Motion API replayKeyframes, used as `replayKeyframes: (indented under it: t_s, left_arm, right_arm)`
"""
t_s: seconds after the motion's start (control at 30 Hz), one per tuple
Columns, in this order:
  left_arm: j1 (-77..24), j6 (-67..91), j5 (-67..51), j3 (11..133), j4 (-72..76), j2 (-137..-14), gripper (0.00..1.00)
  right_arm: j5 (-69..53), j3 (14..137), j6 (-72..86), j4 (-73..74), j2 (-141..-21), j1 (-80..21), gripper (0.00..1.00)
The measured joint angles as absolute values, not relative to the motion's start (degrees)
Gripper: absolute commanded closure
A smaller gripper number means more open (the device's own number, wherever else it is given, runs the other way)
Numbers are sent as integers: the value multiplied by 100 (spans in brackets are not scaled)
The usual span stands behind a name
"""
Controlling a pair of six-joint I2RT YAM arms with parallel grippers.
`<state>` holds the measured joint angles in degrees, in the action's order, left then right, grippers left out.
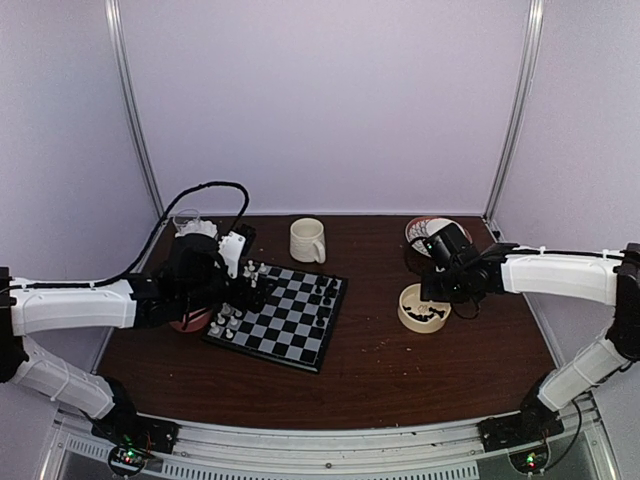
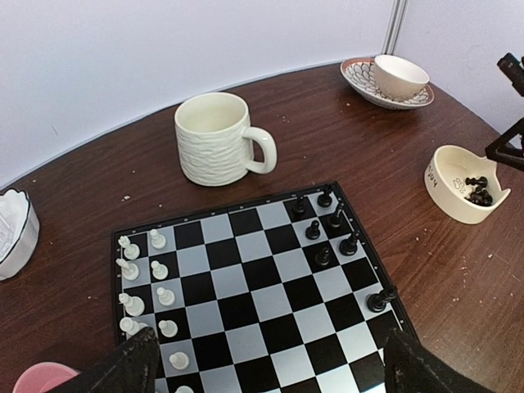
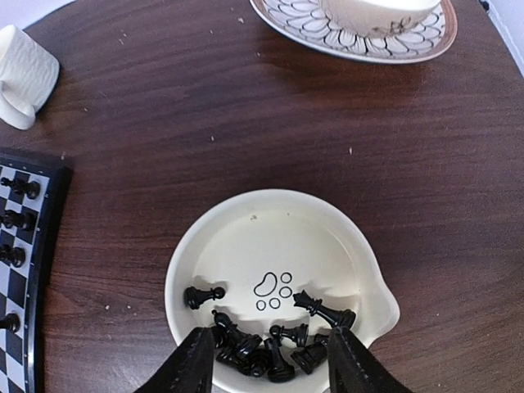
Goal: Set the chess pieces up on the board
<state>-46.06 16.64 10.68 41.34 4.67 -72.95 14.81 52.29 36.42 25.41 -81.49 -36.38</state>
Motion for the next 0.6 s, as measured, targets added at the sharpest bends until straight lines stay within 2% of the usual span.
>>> replayKeyframes:
  t_s: [0.43, 0.6]
  left_arm:
    - [-4606, 1662, 961, 4069, 475, -7120, 5]
    - [-4606, 1662, 919, 4069, 473, -7124, 5]
  right_arm:
    - [886, 5802, 3776, 3072, -9118, -3489, 59]
    - [753, 6049, 3776, 3251, -9511, -3472, 59]
